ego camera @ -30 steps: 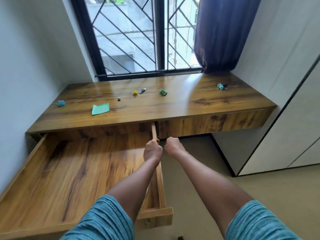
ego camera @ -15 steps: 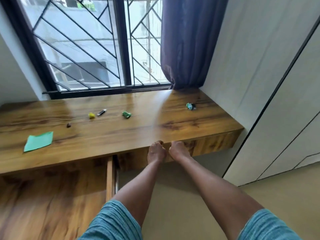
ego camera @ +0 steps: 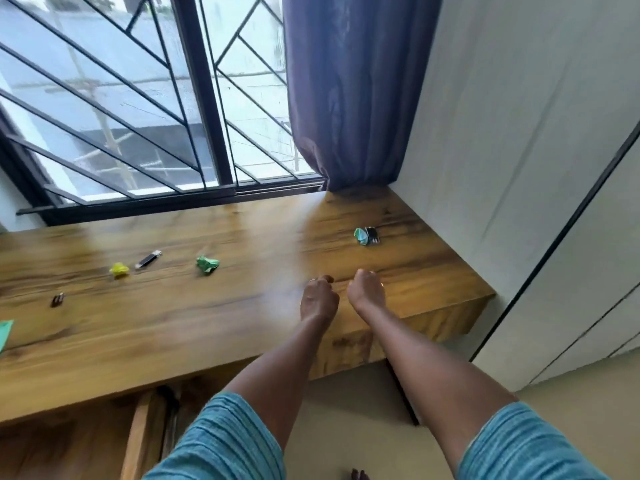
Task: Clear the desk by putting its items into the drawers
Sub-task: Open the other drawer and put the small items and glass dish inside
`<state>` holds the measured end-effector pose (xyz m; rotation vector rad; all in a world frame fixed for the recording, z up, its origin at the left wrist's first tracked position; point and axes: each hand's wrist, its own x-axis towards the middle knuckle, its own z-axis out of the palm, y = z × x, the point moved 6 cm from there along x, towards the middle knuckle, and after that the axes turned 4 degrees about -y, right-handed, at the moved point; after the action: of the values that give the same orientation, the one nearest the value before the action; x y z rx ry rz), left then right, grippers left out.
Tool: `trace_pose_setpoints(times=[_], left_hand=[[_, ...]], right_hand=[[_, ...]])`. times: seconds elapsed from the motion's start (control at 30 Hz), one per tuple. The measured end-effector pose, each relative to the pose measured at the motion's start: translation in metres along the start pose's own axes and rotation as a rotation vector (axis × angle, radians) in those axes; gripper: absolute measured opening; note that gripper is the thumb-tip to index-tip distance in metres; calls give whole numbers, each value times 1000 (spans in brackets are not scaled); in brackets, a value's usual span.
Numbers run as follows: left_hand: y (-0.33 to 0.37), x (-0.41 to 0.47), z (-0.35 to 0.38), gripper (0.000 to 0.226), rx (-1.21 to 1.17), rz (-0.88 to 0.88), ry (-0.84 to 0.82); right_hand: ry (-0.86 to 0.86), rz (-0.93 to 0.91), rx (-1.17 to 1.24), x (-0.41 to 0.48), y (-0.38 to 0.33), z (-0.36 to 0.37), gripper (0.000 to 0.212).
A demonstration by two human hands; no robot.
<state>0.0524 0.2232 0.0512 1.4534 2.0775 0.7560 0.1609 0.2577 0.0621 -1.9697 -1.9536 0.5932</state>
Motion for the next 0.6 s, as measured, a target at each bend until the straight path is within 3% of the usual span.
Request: trace_pose_setpoints(times=[0.33, 0.6], left_hand=[[48, 134, 48, 41, 23, -85, -16], [40, 176, 57, 38, 19, -145, 1]], right_hand=[[-27, 119, 41, 179, 52, -22, 30], [-124, 137, 74, 248, 56, -17, 37]])
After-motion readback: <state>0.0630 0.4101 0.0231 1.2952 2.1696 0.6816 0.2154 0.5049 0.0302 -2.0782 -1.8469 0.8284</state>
